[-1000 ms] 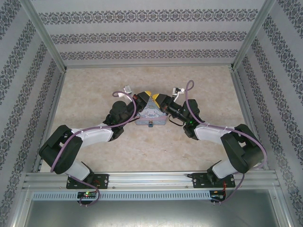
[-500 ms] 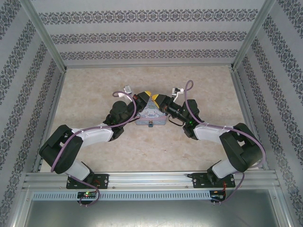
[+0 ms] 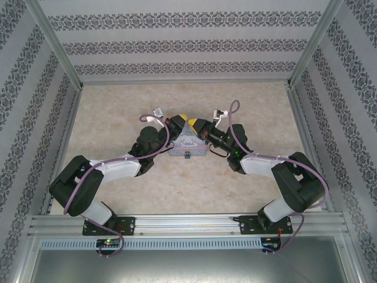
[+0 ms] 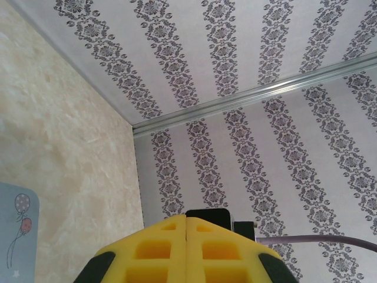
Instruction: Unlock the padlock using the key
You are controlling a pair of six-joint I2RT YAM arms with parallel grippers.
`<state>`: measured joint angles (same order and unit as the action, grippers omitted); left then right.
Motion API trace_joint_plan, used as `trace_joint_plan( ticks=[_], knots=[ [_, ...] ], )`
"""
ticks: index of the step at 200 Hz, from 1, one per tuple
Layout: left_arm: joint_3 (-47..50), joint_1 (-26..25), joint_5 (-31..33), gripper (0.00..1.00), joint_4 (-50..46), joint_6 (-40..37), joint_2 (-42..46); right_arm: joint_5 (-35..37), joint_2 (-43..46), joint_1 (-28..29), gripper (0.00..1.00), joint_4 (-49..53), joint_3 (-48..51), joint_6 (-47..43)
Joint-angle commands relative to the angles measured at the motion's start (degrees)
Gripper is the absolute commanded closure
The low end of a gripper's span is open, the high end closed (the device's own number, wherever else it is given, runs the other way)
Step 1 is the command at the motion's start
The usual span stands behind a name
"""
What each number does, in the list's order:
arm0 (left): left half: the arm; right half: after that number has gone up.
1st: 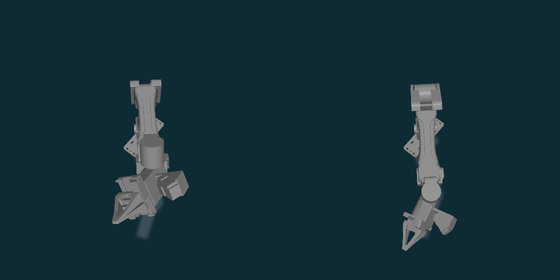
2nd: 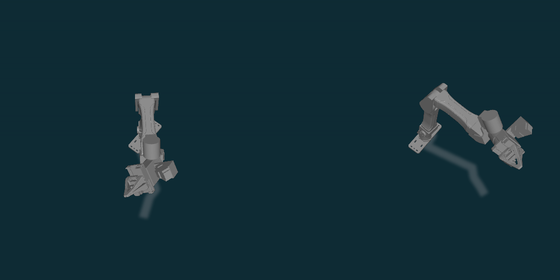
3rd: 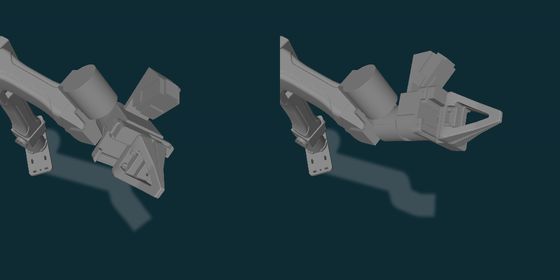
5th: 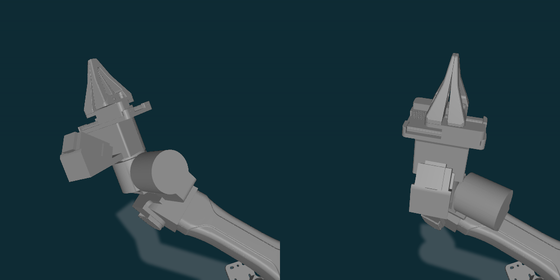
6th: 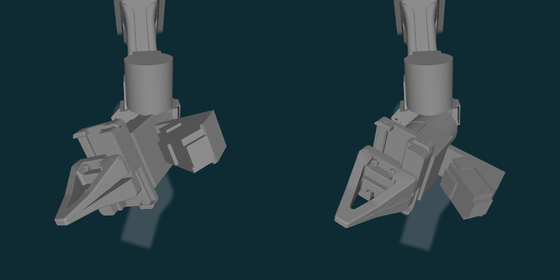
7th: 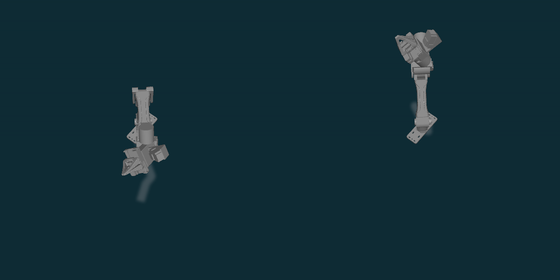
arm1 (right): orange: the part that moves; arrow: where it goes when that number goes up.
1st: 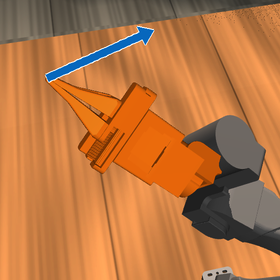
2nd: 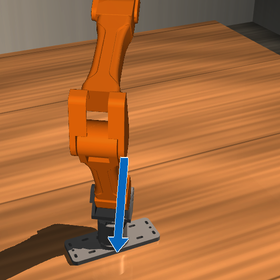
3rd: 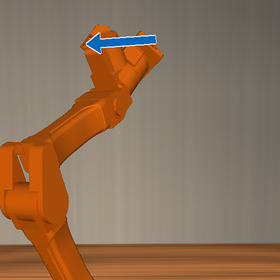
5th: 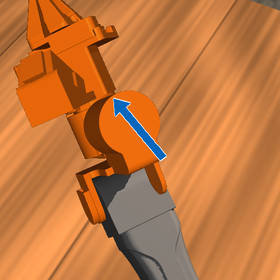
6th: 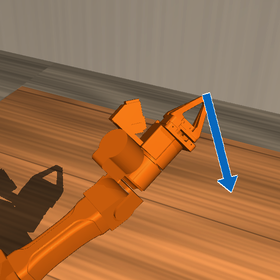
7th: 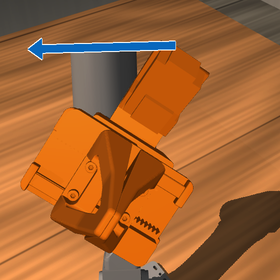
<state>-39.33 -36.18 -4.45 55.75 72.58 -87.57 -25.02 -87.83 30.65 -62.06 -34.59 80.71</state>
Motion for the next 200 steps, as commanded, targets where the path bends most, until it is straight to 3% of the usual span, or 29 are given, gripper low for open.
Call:
trace_joint_plan(
  ticks=[1,43,75,99,120,200],
  knots=[
    [0.59,0.41,-0.31,0.92,-0.82,0.53,1.22,-1.04,0.23,0.31,1.00,-2.49,0.58,-0.79],
    [2.15,0.50,0.87,0.32,-13.41,-3.42,9.35,-0.98,2.18,-1.37,1.00,-1.13,4.62,-1.90],
    [0.33,0.58,0.50,0.09,-33.91,-11.64,17.67,-2.16,3.06,-2.48,1.00,0.96,7.00,-3.80],
    [-2.58,0.54,-2.56,0.02,-49.67,-20.65,20.55,-2.45,4.04,-3.27,1.00,3.36,8.67,-5.74],
    [-2.20,0.41,-5.70,0.00,-55.80,-25.93,20.95,-2.82,3.84,-4.00,1.00,4.30,10.02,-6.92],
    [5.10,-7.84,-4.55,0.04,-49.30,-31.40,14.36,-2.40,0.05,-5.21,1.00,5.20,10.18,-8.79]
  ],
)
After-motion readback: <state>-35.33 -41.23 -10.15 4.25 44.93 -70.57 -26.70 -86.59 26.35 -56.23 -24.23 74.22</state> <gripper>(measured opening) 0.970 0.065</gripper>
